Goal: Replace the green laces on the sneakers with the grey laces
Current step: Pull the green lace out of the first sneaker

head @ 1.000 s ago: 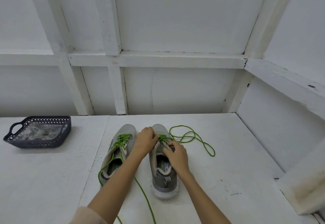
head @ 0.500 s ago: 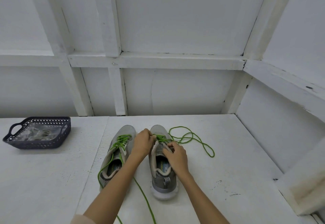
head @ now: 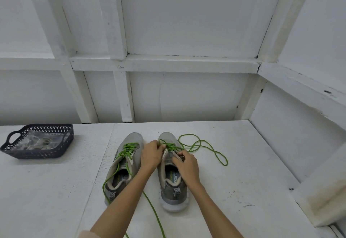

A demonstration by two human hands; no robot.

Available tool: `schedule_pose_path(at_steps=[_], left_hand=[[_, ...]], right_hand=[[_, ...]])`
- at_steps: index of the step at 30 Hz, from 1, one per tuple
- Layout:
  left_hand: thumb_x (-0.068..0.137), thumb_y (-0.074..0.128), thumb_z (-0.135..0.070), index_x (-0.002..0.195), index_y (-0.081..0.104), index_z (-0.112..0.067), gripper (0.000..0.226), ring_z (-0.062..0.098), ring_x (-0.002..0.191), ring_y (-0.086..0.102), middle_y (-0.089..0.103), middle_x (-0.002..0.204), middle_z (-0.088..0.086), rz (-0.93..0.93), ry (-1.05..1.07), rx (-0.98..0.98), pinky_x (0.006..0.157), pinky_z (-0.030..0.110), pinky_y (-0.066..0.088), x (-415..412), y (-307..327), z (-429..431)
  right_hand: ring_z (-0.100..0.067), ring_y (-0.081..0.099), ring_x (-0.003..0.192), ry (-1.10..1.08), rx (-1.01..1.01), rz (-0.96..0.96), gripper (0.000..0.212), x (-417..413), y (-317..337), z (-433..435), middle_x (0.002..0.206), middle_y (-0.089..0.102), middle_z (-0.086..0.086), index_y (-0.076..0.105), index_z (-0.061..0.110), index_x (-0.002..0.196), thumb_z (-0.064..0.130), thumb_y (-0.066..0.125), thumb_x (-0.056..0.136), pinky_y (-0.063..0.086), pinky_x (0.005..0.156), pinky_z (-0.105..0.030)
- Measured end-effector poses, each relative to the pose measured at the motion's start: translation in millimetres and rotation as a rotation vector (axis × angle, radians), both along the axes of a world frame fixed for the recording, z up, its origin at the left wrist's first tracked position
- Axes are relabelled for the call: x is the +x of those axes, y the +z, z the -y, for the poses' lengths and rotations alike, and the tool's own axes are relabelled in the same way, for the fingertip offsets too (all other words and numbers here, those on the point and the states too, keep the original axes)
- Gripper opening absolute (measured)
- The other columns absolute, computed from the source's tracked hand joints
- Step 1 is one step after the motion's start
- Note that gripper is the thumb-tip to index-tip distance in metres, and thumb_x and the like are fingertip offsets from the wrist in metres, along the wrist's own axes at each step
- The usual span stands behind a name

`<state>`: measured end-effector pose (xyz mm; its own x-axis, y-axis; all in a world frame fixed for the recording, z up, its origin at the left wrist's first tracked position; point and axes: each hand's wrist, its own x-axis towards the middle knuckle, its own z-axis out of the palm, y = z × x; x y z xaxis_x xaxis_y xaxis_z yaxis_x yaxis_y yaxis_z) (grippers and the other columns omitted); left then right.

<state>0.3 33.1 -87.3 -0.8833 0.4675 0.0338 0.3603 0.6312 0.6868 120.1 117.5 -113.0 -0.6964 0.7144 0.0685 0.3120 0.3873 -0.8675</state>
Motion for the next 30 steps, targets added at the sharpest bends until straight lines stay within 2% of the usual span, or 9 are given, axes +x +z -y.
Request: schedule_pose_path(at_steps=[2,5,9,11,15,19,21,26,30], left_hand=[[0.096,0.057,-0.028,0.081,0.059,-0.007,0.026,0.027,0.071,0.058,0.062,0.072,0.007,0.013,0.069,0.168,0.06,0.034,0.04,-3.0,3.2,1.3],[0.094,0.061,-0.027,0.085,0.062,-0.004,0.025,0.024,0.068,0.059,0.066,0.077,0.009,0.071,0.169,0.373,0.065,0.038,0.049,-2.8,8.5,4.3],[0.086,0.07,-0.035,0.08,0.059,-0.013,0.025,0.017,0.073,0.057,0.064,0.077,0.004,0.171,0.04,0.149,0.065,0.028,0.041,-1.7,2.1,4.4],[0.088,0.068,-0.028,0.078,0.063,-0.011,0.02,0.019,0.073,0.057,0.067,0.078,0.008,0.153,0.041,0.186,0.063,0.027,0.039,-1.4,0.4,4.5],[0.091,0.064,-0.022,0.084,0.063,-0.009,0.015,0.026,0.077,0.063,0.067,0.079,0.008,0.107,0.252,0.467,0.068,0.033,0.045,2.8,9.2,2.4],[0.085,0.072,-0.032,0.09,0.066,-0.011,0.022,0.019,0.081,0.063,0.068,0.084,0.003,0.231,0.12,0.284,0.072,0.032,0.05,0.8,-0.2,1.3],[0.085,0.072,-0.028,0.089,0.069,-0.01,0.018,0.019,0.081,0.063,0.069,0.083,0.003,0.224,0.09,0.246,0.073,0.031,0.05,-0.2,-5.2,2.0],[0.089,0.067,-0.018,0.083,0.067,-0.014,0.008,0.019,0.075,0.061,0.067,0.077,0.001,0.066,0.276,0.542,0.073,0.035,0.049,4.0,8.9,1.8],[0.086,0.071,-0.027,0.096,0.067,-0.011,0.02,0.019,0.081,0.062,0.067,0.085,0.004,0.184,0.118,0.329,0.076,0.034,0.051,2.5,-1.2,1.7]], right_hand=[[-0.016,0.057,0.088,0.002,0.001,0.008,0.011,0.3,0.1,-0.4,0.096,0.062,-0.002,0.061,0.027,0.092,0.032,0.066,0.084,0.035,0.061,-0.02],[-0.016,0.057,0.089,0.005,-0.004,0.008,0.013,-0.2,-0.4,-0.8,0.097,0.062,-0.001,0.062,0.026,0.093,0.033,0.066,0.083,0.037,0.063,-0.021],[-0.017,0.057,0.089,0.006,0.001,0.005,0.013,-1.0,-1.5,-1.4,0.095,0.063,-0.002,0.062,0.025,0.093,0.032,0.066,0.083,0.039,0.064,-0.024],[-0.018,0.057,0.089,0.012,-0.002,-0.004,0.011,-1.3,-1.7,-1.3,0.093,0.063,-0.001,0.061,0.026,0.091,0.032,0.066,0.083,0.04,0.065,-0.026],[-0.017,0.058,0.09,0.017,-0.009,-0.017,0.012,-0.8,-3.4,-1.7,0.093,0.065,0.0,0.063,0.026,0.092,0.033,0.065,0.082,0.043,0.067,-0.027],[-0.017,0.058,0.09,0.009,-0.01,-0.013,0.012,-0.8,-2.4,-1.6,0.094,0.064,-0.001,0.062,0.026,0.093,0.031,0.066,0.083,0.042,0.067,-0.026],[-0.017,0.058,0.09,0.01,-0.009,-0.011,0.012,-0.9,-2.6,-1.5,0.094,0.064,-0.001,0.061,0.026,0.093,0.031,0.066,0.083,0.04,0.066,-0.024],[-0.016,0.058,0.089,0.007,-0.024,-0.013,0.014,-1.6,-5.1,-2.4,0.095,0.064,-0.001,0.061,0.028,0.092,0.036,0.065,0.082,0.042,0.067,-0.026],[-0.017,0.057,0.09,-0.002,-0.028,-0.019,0.012,-0.6,-3.5,-1.7,0.095,0.063,-0.001,0.061,0.027,0.092,0.032,0.067,0.083,0.04,0.066,-0.025]])
